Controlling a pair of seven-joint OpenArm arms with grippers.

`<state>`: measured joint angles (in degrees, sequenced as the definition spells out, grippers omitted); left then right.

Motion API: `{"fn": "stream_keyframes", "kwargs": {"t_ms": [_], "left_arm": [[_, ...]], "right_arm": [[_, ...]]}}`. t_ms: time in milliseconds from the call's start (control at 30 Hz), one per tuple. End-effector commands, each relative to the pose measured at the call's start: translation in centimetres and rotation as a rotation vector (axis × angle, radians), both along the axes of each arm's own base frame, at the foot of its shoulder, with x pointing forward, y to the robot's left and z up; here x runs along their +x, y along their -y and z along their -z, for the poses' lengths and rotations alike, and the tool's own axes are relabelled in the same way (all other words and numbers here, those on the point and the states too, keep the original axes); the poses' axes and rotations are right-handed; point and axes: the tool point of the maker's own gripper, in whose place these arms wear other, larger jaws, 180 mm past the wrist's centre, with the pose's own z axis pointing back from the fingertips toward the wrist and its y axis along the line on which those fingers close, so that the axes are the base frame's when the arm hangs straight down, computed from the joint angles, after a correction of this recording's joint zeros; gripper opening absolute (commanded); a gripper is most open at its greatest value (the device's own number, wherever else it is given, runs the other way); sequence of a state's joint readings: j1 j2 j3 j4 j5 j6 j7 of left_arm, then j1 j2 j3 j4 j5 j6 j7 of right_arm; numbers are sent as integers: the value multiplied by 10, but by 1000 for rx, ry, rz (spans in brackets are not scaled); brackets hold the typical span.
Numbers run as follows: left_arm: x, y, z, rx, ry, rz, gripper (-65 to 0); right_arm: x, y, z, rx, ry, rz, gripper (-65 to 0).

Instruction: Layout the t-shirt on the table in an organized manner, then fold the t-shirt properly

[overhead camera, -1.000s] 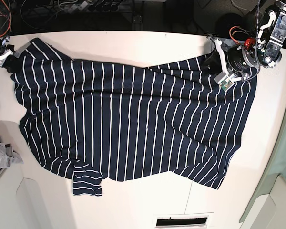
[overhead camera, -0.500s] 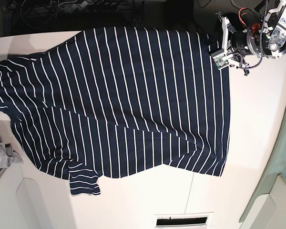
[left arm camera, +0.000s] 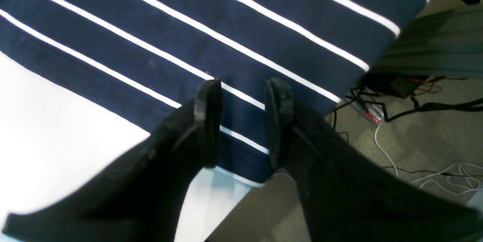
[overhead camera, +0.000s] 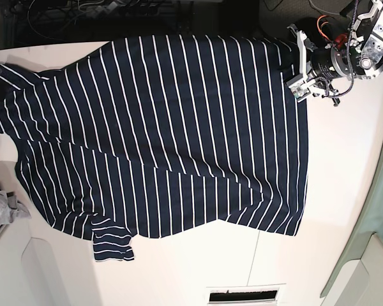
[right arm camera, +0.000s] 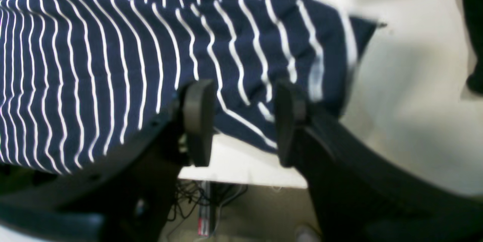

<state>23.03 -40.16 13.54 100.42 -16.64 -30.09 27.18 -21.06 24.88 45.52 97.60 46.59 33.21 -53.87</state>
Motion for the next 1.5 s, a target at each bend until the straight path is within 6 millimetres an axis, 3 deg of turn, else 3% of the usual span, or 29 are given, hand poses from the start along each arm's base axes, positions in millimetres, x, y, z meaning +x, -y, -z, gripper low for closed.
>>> {"fn": "stream_keyframes", "kwargs": {"t_ms": [0,167,400,567,900,1100,1267,1333,1433,1467], "left_arm": [[6,-1,-7,-9,26,3,-448],[10,6,-10,-38,45,2,-448],[33,53,-20,-193,75,-90,-448],[45,82,-27,-283,76,-127,-448],[46,128,-29,-428,56,-187,-448],[53,122,-13,-407,30,-213,-448],[58,114,1,-388,5,-236,-448],[59,111,6,-381,-3,-244,-448],[59,109,10,-378,-11,-249,-448],[58,109,11,-376,-15,-251,-448]], "right_arm": [[4,5,-10,-18,32,-3,-391],[-17,22,5,-91,-40,36,-391],[-47,51,42,-52,-133,144,-391],[-60,61,59,-15,-149,208,-391],[-39,64,67,30,-104,238,-391],[-32,66,91,94,-134,294,-391],[-21,59,97,120,-114,292,-394],[-13,55,97,124,-106,276,-450],[-2,49,93,138,-93,259,-650],[2,46,90,158,-83,255,-650]]}}
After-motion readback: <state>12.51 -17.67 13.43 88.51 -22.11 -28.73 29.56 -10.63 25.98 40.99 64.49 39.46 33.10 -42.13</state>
